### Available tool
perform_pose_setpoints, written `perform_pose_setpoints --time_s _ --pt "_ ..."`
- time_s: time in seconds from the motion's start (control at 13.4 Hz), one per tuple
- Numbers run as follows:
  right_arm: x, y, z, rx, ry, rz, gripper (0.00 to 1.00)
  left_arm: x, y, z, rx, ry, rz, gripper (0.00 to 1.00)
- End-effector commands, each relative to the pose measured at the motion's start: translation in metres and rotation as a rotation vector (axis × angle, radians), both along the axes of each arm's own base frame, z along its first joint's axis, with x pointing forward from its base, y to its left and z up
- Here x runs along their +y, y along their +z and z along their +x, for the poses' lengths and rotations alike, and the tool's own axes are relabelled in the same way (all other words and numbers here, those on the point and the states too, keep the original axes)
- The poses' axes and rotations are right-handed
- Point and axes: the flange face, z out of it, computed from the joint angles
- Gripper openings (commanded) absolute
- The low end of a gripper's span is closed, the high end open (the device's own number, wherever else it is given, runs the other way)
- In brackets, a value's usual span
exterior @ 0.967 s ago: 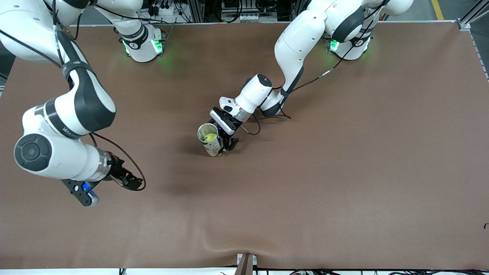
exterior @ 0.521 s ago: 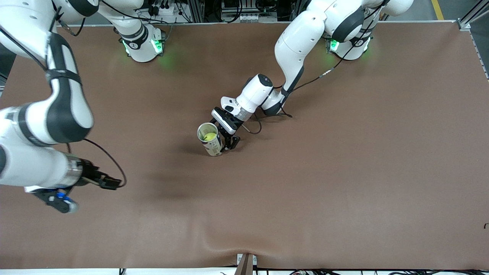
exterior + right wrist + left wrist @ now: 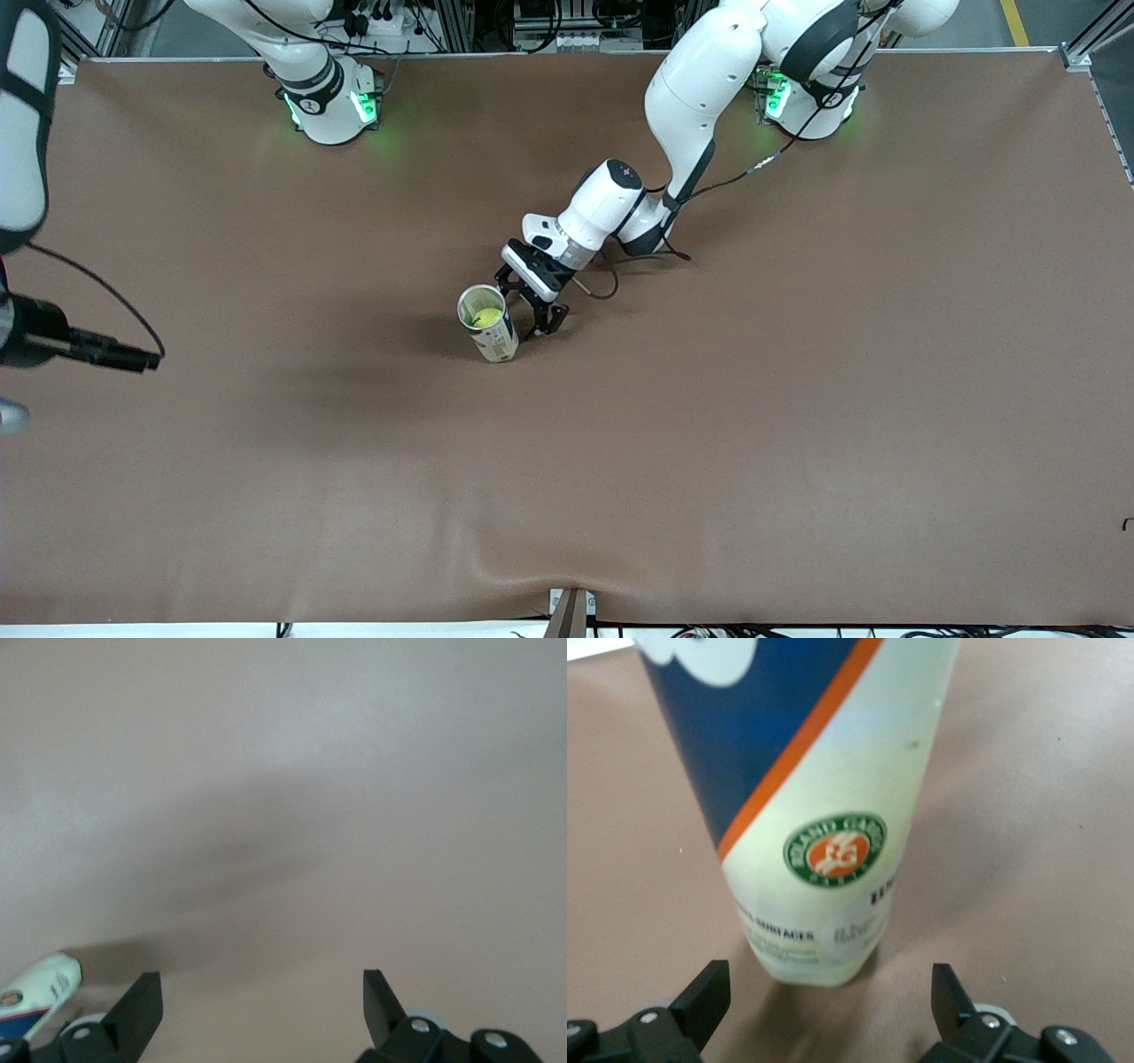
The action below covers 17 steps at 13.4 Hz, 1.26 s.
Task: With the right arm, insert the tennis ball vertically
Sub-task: 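Draw the open right gripper back away from the can, then open the left gripper and release the upright can on the table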
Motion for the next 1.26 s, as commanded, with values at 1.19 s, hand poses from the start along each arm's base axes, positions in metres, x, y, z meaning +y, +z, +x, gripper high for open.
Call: perform_pose_setpoints --time_s 1.19 --pt "0.029 0.090 -0.094 -0.063 0.171 -0.012 1.00 0.085 0.025 -0.035 0.181 0.209 0.056 1.00"
